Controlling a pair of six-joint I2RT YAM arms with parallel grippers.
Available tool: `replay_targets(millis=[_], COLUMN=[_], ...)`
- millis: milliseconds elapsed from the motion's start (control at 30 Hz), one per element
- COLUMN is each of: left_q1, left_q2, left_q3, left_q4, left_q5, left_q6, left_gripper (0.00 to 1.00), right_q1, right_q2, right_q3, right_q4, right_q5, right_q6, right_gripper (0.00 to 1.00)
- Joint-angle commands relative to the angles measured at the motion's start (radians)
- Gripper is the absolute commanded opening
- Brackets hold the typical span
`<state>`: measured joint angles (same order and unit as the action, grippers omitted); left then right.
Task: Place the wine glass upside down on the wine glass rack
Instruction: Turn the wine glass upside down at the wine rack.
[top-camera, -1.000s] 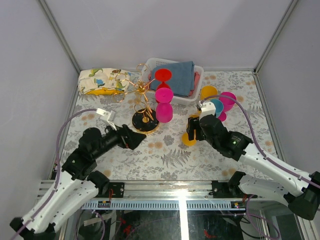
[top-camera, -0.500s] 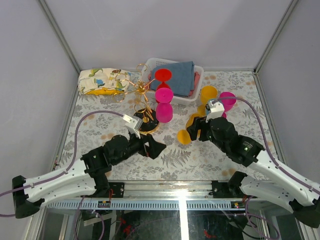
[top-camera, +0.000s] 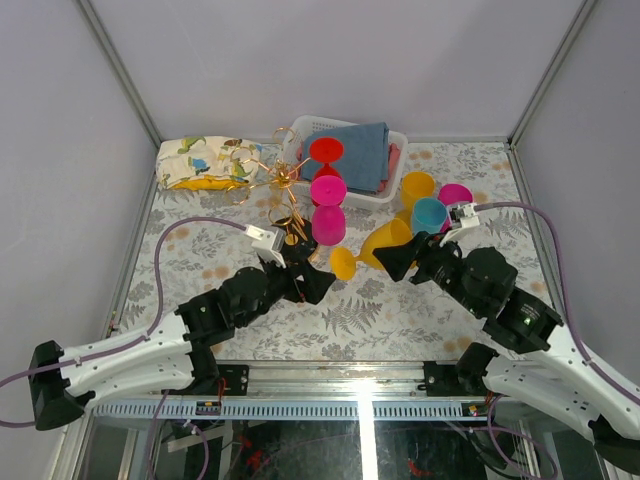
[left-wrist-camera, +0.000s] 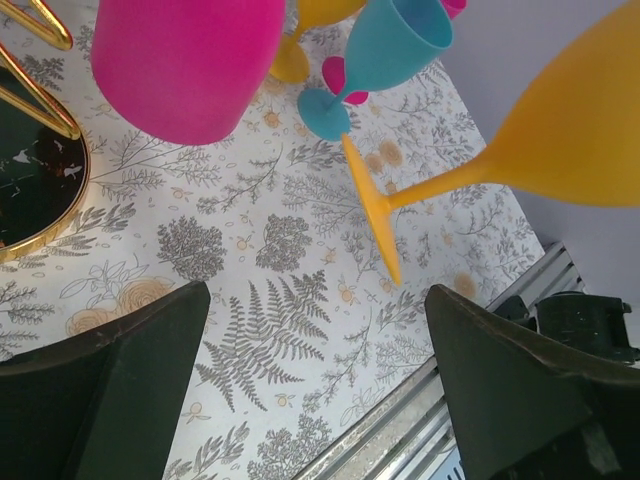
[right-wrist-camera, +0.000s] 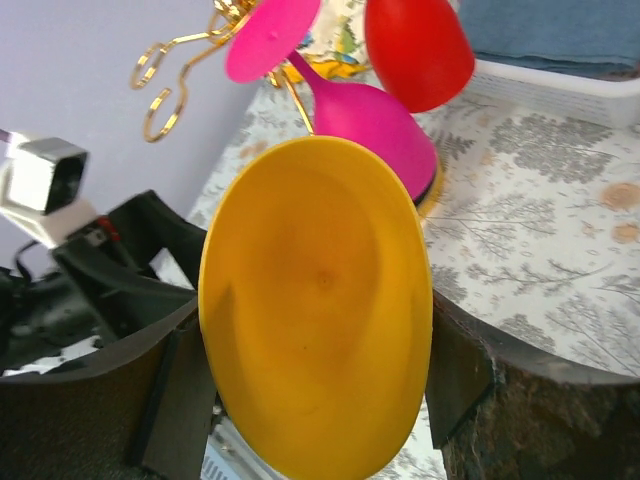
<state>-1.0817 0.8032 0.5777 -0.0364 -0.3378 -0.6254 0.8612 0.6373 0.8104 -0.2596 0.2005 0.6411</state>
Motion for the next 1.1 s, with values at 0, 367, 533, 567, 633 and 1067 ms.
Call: replay_targets(millis=[0,367,533,567,633,1067], left_q1=[-0.006,-0.005,-0.005,-0.006,-0.005,-0.005], left_q2=[0.016,0.042,0.033,0.032,0.031,-0.073], left_q3=[0.043,0.054,0.050,0.050,0.050,0.063], left_q4=[0.132,0.176,0.166,0.165,0.156,-0.031], left_q5=[-0.042,-0.068,-0.077,-0.078,-0.078,-0.151], left_q6=[-0.006,0.000,-0.005,-0.005,-0.004,0.077], left_gripper=[0.86,0.42,0.15,0.10,0.01,0.00], right_q1=[0.006,0.006,0.007,0.006,0.006,0.006], right_q2=[-0.010,-0.005,-0.008,-0.003,0.003,-0.126], right_q3=[-0.003,-0.034,-0.056,-0.060,-0.062,-0.079], right_q4=[0.137,0.221,0.244,0.248,0.252,0.160], right_q5=[-0.070,-0.157,-0.156,-0.156,-0.155,0.011], right_q6=[0.076,0.118,0.113,0.110,0.101,-0.042], right_gripper=[0.54,0.54,0.57,0.59,0.69,0.99])
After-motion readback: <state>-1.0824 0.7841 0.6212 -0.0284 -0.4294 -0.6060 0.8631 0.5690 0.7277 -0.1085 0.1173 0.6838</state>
